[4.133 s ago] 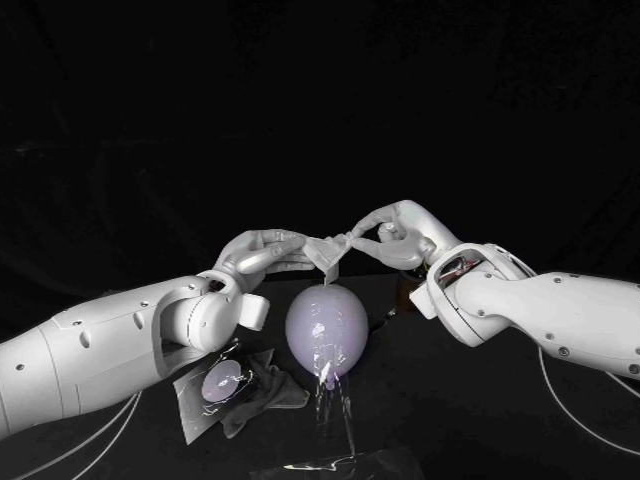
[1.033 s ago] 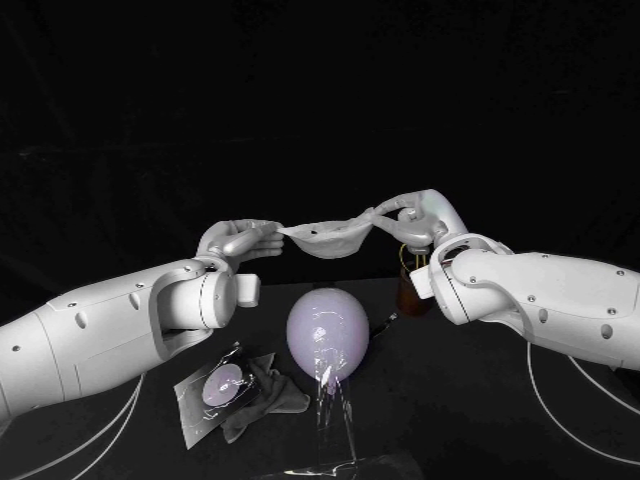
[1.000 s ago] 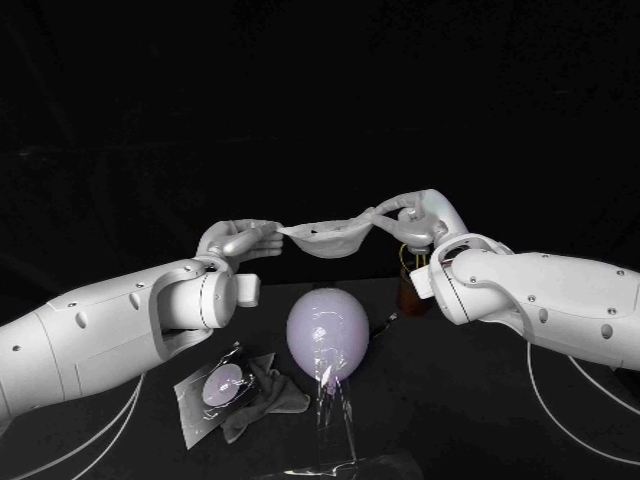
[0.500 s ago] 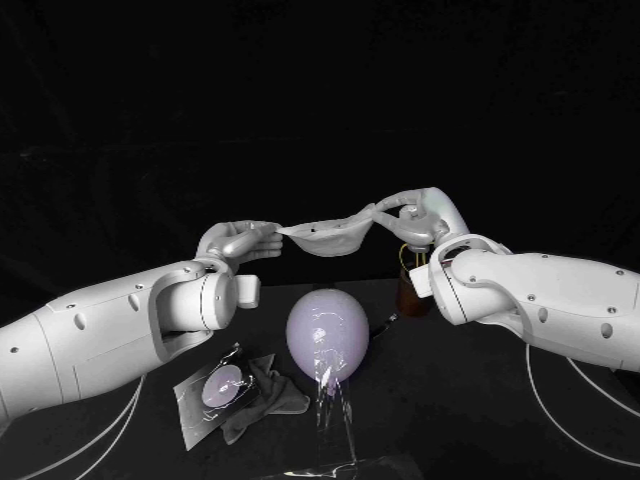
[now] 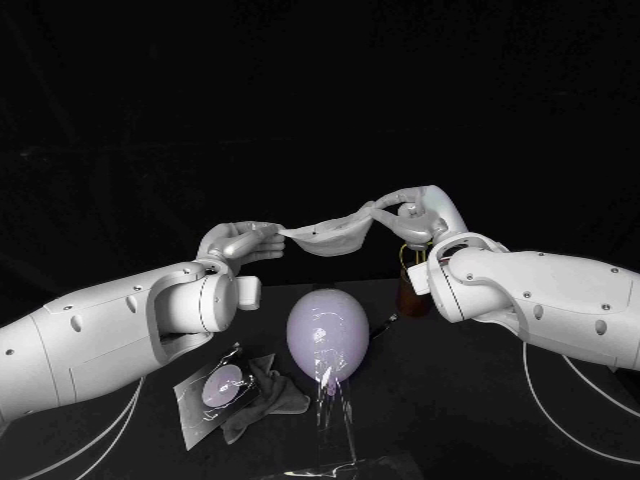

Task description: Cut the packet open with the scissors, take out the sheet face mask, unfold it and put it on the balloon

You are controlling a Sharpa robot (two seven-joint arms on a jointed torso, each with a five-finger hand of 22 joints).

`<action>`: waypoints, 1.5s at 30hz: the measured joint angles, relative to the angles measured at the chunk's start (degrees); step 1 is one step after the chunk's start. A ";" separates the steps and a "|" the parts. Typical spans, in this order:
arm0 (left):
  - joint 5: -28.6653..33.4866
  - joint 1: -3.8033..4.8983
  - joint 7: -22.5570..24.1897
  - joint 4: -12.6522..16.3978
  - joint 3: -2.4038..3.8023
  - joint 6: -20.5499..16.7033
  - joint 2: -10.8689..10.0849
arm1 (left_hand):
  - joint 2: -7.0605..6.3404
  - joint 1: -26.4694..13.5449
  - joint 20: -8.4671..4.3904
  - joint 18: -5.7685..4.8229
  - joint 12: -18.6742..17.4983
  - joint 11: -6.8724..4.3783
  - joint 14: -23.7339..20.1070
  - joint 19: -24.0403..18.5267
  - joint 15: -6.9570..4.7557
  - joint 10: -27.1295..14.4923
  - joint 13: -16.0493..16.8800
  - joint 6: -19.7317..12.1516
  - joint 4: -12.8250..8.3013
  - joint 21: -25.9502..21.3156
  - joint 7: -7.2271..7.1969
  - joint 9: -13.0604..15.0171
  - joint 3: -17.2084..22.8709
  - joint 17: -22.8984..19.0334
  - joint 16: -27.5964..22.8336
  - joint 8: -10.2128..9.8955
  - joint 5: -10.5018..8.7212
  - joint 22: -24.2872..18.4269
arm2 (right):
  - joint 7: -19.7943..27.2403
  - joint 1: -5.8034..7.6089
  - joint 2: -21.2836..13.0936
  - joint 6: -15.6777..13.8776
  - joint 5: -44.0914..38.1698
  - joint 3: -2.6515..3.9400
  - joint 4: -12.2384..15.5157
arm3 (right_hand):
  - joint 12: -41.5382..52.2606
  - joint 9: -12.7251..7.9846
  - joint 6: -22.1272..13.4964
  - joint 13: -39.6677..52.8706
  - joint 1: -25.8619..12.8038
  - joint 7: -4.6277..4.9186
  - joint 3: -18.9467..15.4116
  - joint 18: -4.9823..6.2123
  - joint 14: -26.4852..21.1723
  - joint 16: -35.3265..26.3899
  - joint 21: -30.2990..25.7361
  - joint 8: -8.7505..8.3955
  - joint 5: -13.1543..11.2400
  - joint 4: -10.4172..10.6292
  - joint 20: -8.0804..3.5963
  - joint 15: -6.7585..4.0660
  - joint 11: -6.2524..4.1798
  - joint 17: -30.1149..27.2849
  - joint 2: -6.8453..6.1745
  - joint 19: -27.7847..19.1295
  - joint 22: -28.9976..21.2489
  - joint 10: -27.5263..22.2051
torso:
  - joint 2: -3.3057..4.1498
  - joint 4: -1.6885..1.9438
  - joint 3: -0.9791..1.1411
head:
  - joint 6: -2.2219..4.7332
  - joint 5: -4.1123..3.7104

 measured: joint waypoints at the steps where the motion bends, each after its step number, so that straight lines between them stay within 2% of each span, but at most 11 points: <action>1: 0.01 0.00 0.02 0.01 0.00 0.00 -0.02 | 0.00 0.00 0.00 0.00 0.00 0.00 0.00 0.00 0.00 0.00 0.00 0.00 0.00 0.00 0.00 0.00 0.00 0.00 0.00 0.00 0.00 0.00 | 0.00 0.00 0.01 0.01 0.02 0.00 -0.03 | 0.00 0.00 0.00 0.01 0.00 0.01 0.00 0.00 0.00 0.00 0.00 0.00 0.00 0.00 0.00 0.00 -0.08 0.00 0.00 0.00 0.00 0.08 | 0.01 0.00 0.00 | -0.02 0.02; 15: 0.05 0.00 0.34 0.13 0.02 0.01 -0.26 | -0.31 -0.31 0.21 -0.02 0.00 0.01 0.01 -0.20 0.01 -0.01 -0.01 0.13 0.00 0.23 -0.17 0.27 -0.01 0.00 0.00 0.10 0.00 0.06 | -0.20 0.02 -0.57 0.60 0.07 0.00 0.46 | -0.01 -0.15 -0.03 0.02 0.00 0.03 0.00 -0.01 0.00 0.05 0.00 -0.05 -0.03 0.00 0.00 0.00 -0.08 0.00 0.00 -0.01 0.04 0.08 | -0.03 -0.07 0.05 | -0.13 0.01; 23: 0.06 0.00 0.35 0.91 -0.07 0.04 -0.85 | -0.29 -0.28 0.21 -0.36 0.00 0.01 0.01 -0.20 0.01 -0.01 -0.01 0.27 0.00 0.23 -0.03 0.28 -0.01 -0.01 -0.01 0.12 -0.01 0.08 | -0.46 -0.33 -1.26 1.36 0.08 -0.07 1.77 | -0.08 -0.12 -0.05 -0.03 -0.13 0.04 0.17 -0.02 0.00 0.04 0.00 -0.10 0.18 -0.17 0.01 0.00 -0.08 -0.05 -0.13 -0.02 0.05 0.08 | -0.03 -0.05 0.08 | -0.54 -0.16; 36: 0.08 -0.26 -0.02 3.19 -1.23 0.37 -1.92 | -0.14 -0.13 0.21 -0.36 -0.01 0.02 0.02 -0.20 0.02 -0.01 -0.02 0.26 0.00 0.22 -0.02 0.28 -0.02 -0.02 -0.04 0.05 -0.21 0.16 | -0.45 -3.81 -3.13 2.53 0.93 -0.48 4.99 | -0.11 -0.06 -0.17 0.03 -0.04 0.12 0.16 -0.04 0.00 -0.01 0.00 0.12 0.23 -0.16 0.10 0.00 -0.07 -0.04 -0.04 -0.11 0.01 0.07 | 0.02 -0.02 0.05 | -1.38 -0.19; 45: 0.08 -0.72 -0.31 5.55 -1.82 0.94 -2.95 | -0.14 -0.13 0.00 -0.38 -0.04 0.09 0.03 -0.42 0.03 -0.09 0.04 0.23 0.00 0.46 -0.01 0.28 -0.02 0.04 0.18 0.01 -0.01 0.22 | -0.48 -6.67 -5.99 3.11 1.54 -0.50 10.13 | -0.11 -0.07 -0.17 0.04 0.03 -0.05 0.16 -0.12 0.00 0.05 -0.57 0.11 0.21 -0.16 -0.13 0.01 -0.06 0.00 0.03 0.10 0.01 0.06 | 0.04 0.01 0.05 | -1.92 -0.21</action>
